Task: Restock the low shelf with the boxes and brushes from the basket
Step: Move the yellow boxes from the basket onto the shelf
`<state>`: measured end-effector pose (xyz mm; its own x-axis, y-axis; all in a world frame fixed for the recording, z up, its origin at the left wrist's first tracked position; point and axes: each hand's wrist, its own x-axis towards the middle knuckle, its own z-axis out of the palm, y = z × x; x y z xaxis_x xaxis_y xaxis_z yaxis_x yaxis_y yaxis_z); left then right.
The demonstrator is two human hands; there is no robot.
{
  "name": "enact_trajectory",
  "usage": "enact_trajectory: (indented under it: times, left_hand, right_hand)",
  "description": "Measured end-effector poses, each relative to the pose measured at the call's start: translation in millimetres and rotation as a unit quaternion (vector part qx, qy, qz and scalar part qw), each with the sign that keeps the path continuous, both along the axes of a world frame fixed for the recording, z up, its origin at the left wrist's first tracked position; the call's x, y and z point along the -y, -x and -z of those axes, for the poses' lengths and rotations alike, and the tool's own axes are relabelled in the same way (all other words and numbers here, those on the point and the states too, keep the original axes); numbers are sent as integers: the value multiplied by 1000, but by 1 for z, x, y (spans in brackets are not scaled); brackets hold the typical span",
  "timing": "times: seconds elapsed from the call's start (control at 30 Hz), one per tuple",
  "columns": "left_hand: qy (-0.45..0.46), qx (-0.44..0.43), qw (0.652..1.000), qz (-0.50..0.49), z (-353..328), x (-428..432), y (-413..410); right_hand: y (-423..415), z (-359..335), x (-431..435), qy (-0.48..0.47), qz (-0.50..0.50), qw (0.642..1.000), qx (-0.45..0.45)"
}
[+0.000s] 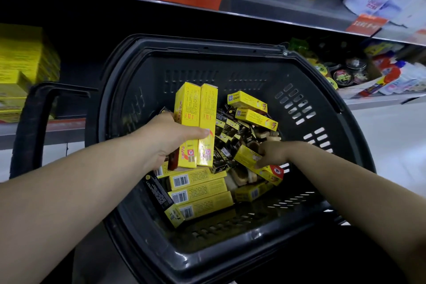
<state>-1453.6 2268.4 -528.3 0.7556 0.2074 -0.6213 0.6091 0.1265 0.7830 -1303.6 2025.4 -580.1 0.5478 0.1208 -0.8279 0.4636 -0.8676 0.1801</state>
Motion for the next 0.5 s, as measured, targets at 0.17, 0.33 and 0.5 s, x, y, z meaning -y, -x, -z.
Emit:
enact_trajectory:
  times: [0.17, 0.33, 0.5]
  left_hand:
    - [1, -14, 1000, 16, 0, 0, -1]
    - [14, -1, 1000, 10, -3, 0, 0]
    - [32, -2, 999, -13, -16, -5, 3]
  right_hand:
    - [6, 22, 12, -4, -37, 998, 44]
    - [13, 19, 2, 4, -68, 997, 30]
    - [18, -38, -23, -221, 148, 964, -25]
